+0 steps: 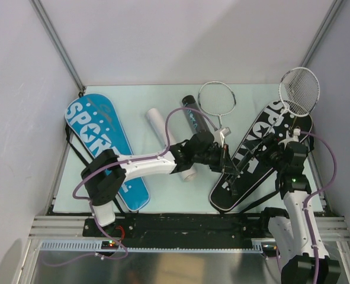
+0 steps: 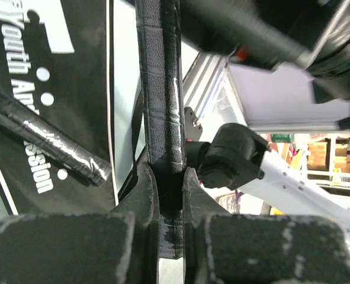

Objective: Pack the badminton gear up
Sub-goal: Pick up the racket from the center of the board.

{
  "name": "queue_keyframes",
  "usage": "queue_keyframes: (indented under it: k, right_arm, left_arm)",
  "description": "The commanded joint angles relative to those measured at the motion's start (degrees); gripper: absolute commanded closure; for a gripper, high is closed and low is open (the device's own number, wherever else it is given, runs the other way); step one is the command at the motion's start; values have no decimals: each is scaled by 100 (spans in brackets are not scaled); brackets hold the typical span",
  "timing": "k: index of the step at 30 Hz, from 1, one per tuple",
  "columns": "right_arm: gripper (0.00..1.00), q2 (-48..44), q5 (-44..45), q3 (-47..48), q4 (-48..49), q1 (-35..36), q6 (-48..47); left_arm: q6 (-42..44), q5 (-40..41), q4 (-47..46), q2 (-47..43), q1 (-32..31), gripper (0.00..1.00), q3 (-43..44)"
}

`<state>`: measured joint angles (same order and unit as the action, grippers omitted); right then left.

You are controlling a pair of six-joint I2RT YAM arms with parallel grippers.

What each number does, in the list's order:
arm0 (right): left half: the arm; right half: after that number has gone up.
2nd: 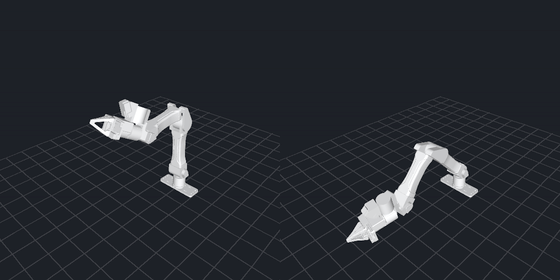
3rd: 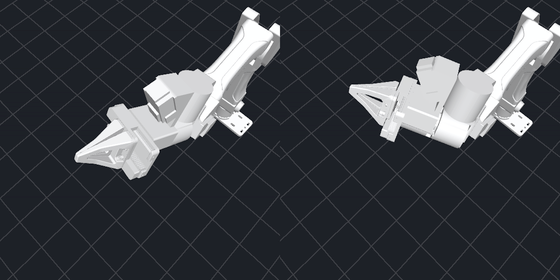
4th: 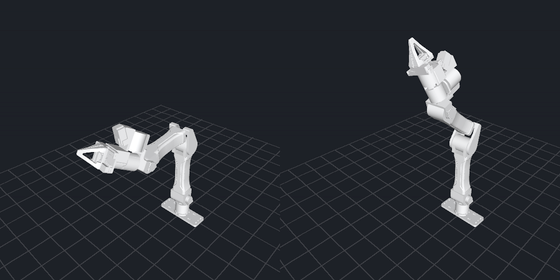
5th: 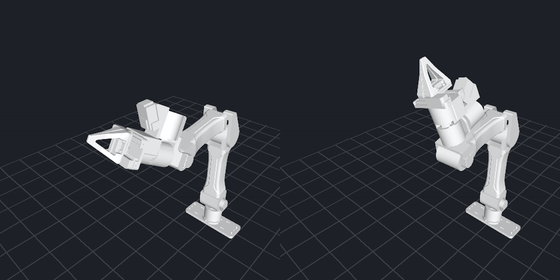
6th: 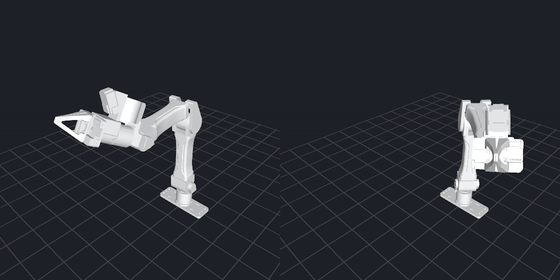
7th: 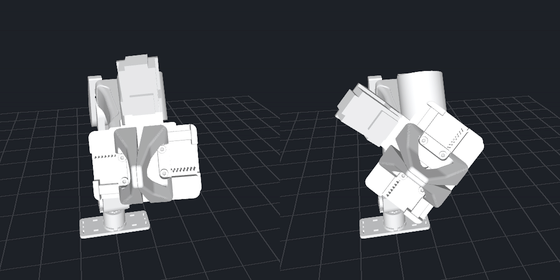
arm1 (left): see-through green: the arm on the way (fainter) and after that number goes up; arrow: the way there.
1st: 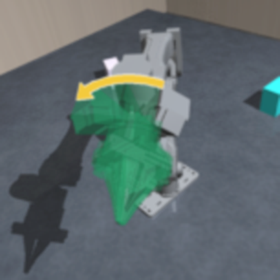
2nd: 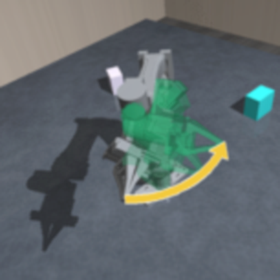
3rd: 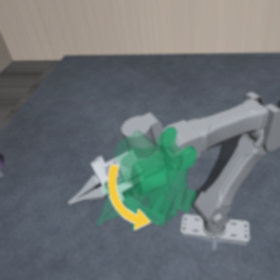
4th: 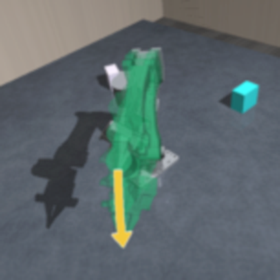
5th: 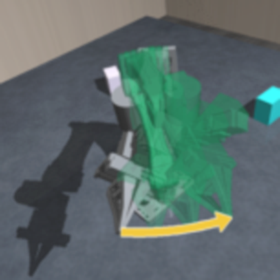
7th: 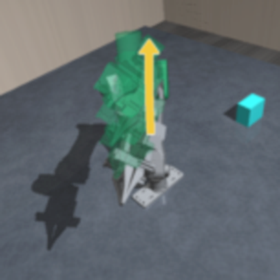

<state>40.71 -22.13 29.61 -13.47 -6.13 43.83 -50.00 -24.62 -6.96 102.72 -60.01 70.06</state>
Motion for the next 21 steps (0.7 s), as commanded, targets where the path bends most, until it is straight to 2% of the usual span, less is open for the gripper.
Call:
queue_keyframes:
  k: [1, 4, 9, 17, 19, 21]
  right_arm:
    - [22, -202, -1485, -540, 1574, -169, 567]
    - [27, -279, -1723, -818, 2234, -227, 894]
    - [42, -468, -1853, -1179, 3136, -363, 1577]
    - [38, -753, -1635, -1644, 4257, -491, 2296]
    - [40, -756, -1616, -1689, 4430, -494, 2384]
    - [48, -766, -1585, -1737, 4588, -494, 2463]
  left_arm:
    - [-186, -32, -912, -517, 97, 100, 42]
    - [-303, -61, -1045, -582, 103, 100, 4]
    - [-590, -62, -1411, -687, 118, 100, -202]
    - [-1120, -96, -2191, -737, 140, 100, -692]
    - [-1208, -115, -2326, -727, 145, 100, -765]
    - [-1252, -120, -2413, -725, 147, 100, -814]
